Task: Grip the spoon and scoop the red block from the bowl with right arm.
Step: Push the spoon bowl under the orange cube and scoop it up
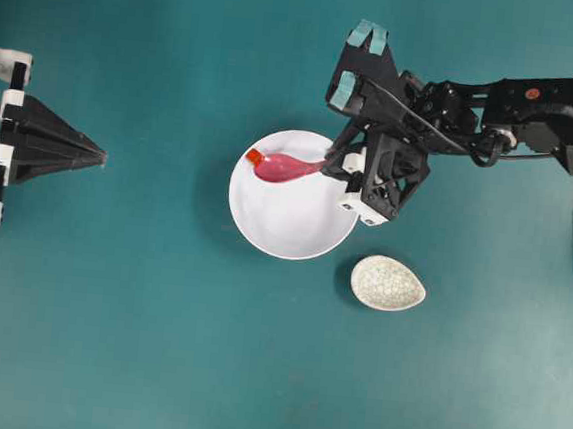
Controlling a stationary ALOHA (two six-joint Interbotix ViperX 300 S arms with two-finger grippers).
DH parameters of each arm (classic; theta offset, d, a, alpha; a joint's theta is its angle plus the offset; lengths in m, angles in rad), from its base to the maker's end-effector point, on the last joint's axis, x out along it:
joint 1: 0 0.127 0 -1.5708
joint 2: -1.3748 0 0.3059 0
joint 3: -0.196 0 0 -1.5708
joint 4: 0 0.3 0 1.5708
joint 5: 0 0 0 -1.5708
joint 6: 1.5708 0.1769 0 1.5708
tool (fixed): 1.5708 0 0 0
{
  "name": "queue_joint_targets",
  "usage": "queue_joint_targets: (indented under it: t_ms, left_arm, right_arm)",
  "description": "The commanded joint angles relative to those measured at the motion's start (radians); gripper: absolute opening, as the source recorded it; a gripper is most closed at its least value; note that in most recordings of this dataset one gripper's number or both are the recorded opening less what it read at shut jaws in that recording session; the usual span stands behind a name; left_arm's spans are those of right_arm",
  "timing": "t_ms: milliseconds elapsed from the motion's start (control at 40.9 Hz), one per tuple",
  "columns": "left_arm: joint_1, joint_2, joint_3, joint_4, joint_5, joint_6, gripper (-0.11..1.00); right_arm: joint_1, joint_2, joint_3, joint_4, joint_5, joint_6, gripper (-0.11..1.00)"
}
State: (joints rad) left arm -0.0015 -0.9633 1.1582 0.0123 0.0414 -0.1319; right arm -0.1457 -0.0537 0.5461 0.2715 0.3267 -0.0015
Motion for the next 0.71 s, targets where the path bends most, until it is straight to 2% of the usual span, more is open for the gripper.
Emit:
queue_joint_targets:
  t_ms: [0,416,685]
  left_arm:
    - [0.0,0.003,-0.018,0.003,-0.005,0.0,0.0]
    - [0.002,0.003,-0.018,0.003,-0.005,-0.002,0.0]
    - [0.0,0.003,-0.02,0.003,-0.005,-0.006,0.0]
  right_arm:
    - [0.002,-0.009,-0.003,-0.003,-0.032,0.002,0.24]
    - [0.006,-0.009,0.021,-0.003,-0.061,0.0,0.24]
    - [0.058,-0.086,0.078,-0.003,-0.146,0.0,0.24]
